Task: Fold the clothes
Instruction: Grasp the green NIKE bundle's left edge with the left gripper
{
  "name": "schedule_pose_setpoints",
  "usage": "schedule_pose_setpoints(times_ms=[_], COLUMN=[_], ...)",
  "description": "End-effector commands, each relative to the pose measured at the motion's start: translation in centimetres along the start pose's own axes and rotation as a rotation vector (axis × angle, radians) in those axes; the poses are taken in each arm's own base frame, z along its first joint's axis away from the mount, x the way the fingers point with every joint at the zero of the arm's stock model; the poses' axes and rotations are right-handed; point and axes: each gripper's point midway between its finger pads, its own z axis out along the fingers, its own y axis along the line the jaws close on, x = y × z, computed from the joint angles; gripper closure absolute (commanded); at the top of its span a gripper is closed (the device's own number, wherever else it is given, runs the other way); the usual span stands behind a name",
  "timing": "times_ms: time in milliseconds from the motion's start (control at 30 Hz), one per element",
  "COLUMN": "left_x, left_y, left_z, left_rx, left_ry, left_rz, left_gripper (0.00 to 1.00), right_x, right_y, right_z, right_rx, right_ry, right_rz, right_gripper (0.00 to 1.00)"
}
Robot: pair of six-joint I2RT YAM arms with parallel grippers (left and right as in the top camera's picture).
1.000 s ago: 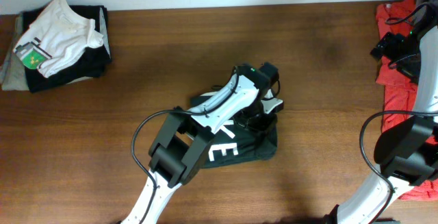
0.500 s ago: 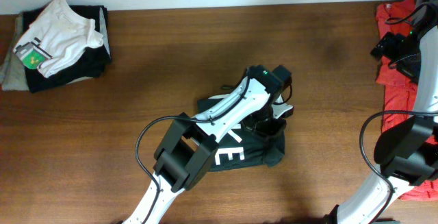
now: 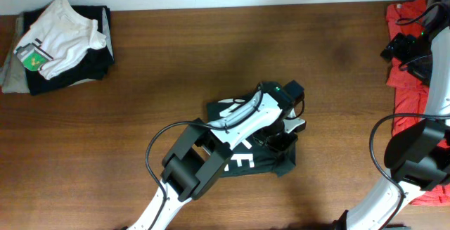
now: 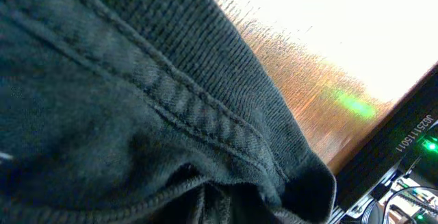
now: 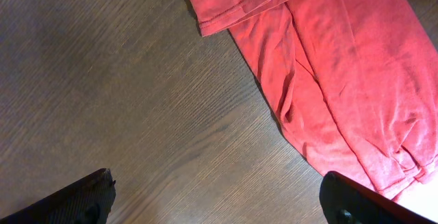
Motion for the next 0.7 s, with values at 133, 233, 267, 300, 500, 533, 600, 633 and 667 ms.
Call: schedule_pose_setpoints(times_ms=[133, 233, 267, 300, 500, 533, 600, 633, 667], left_x=[-2.1, -2.8, -2.4, -1.1, 4.7, 5.4, 6.0, 5.8, 5.4], left_y=[0.7, 4.6, 6.5, 9.1, 17.5, 17.8, 18.0, 18.0, 18.4], left_z=[-12.4, -18.3, -19.4, -20.4, -21.8, -21.0, -19.1, -18.3, -17.5], left_rx=[-0.295, -0.377, -0.376, -0.371, -0.285, -0.239, -0.141, -0.108, -0.101], left_ry=[-0.2, -0.315, -0.324, -0.308, -0.193, -0.162, -0.122, -0.117, -0.138], left_rz=[0.022, -0.104, -0.168, -0.269, -0.548, -0.575, -0.615, -0.62, -0.606], left_gripper=[0.45, 0.01, 0.01, 0.01, 0.01, 0.01, 0.01, 0.01, 0.01], right_x=[-0.4, -0.4, -0.4, -0.4, -0.4, -0.4, -0.4, -0.4, -0.4], right_y=[-0.2, -0.2, -0.2, -0.2, -0.2, -0.2, -0.2, -0.2, -0.2], right_z=[-0.8, -0.8, -0.8, -0.8, -0.8, -0.8, -0.8, -0.8, -0.8], right_rx=[0.003, 0.003, 0.003, 0.003, 0.003, 0.003, 0.003, 0.003, 0.003], right_ry=[-0.026, -0.026, -0.026, -0.026, -0.026, -0.026, -0.026, -0.026, -0.026], right_rz=[0.009, 0.009, 0.009, 0.009, 0.009, 0.009, 0.009, 0.009, 0.009], right_gripper=[0.01, 0.01, 0.01, 0.01, 0.02, 0.01, 0.01, 0.01, 0.01])
